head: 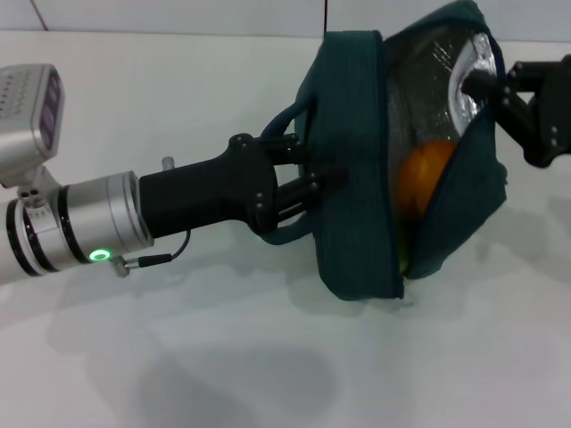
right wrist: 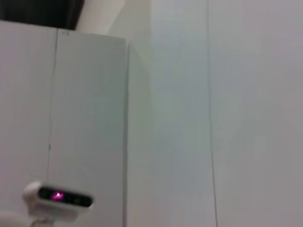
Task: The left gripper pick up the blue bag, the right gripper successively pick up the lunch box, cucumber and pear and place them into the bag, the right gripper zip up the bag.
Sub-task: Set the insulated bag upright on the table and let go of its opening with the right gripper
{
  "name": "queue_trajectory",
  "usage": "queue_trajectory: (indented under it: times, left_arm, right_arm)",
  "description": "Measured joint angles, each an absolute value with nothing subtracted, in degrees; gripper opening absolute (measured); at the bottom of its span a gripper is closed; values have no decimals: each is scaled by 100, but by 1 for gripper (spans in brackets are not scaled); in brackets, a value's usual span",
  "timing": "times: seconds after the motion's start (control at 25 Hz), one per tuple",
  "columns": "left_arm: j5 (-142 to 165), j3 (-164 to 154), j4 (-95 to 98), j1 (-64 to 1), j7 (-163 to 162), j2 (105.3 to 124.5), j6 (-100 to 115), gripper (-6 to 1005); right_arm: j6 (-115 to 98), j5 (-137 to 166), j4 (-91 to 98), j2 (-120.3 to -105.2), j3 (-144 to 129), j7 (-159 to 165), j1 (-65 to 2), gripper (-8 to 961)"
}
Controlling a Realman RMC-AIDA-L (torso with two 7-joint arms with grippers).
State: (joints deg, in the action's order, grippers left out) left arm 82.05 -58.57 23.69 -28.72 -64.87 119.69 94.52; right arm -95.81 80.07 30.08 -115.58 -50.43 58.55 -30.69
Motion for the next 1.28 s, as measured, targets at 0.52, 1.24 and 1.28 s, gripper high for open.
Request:
queue_trajectory:
  times: [0.52, 1.24, 1.28]
  left_arm:
    - [7138, -5862, 789, -3303, -4184, 12053, 9779, 612]
    - [6361, -5804, 506, -3431, -3436, 12060, 9593, 750]
    - [6361, -5804, 505, -3423, -3433, 12060, 9573, 749]
  right_arm:
    - [-8967, 9012, 3197, -11189, -5045, 6823, -3816, 9]
    - [-9111, 9307, 3460, -11217, -5026, 7121, -3890, 34]
    - [-9107, 9304, 3453, -11221, -5017, 7143, -3873, 36]
